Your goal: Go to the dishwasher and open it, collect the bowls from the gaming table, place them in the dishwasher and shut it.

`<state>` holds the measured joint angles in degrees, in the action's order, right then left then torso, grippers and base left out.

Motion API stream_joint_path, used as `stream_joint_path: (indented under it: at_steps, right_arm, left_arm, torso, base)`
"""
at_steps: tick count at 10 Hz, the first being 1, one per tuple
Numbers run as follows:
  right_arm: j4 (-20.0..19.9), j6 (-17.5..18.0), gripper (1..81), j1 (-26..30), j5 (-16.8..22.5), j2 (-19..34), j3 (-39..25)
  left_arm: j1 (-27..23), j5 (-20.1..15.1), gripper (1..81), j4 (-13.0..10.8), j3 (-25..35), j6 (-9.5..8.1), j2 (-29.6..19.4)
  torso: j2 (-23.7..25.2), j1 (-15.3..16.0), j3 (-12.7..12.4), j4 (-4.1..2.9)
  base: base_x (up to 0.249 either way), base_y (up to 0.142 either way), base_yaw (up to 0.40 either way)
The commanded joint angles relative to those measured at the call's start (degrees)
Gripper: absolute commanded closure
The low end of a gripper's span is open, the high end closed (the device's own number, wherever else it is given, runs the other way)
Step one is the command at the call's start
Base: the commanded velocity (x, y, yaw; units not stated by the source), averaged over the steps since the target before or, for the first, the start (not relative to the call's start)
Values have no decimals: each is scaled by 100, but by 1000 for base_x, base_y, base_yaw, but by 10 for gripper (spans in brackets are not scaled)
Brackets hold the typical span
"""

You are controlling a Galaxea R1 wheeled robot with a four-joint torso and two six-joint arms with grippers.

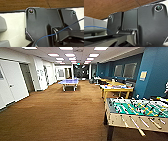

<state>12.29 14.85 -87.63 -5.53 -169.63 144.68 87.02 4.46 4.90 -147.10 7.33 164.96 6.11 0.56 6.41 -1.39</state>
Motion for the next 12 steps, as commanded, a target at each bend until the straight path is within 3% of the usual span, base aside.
stream_joint_path:
  at_steps: [1,7,12]
  right_arm:
    - [54,-26,10,293,246,6,-37]
    - [151,-26,10,285,263,23,-37]
    - [186,-26,10,293,263,23,-37]
  left_arm:
    - [-268,-262,10,37,6,-3,-60]
    - [-242,-244,10,108,6,-3,-60]
    - [-242,-244,10,160,6,-3,-68]
  torso:
    - [0,0,0,0]
    - [0,-2,0,0]
    - [-2,-2,0,0]
  base:
    - [125,0,0]
    - [72,0,0]
    - [0,98,0]
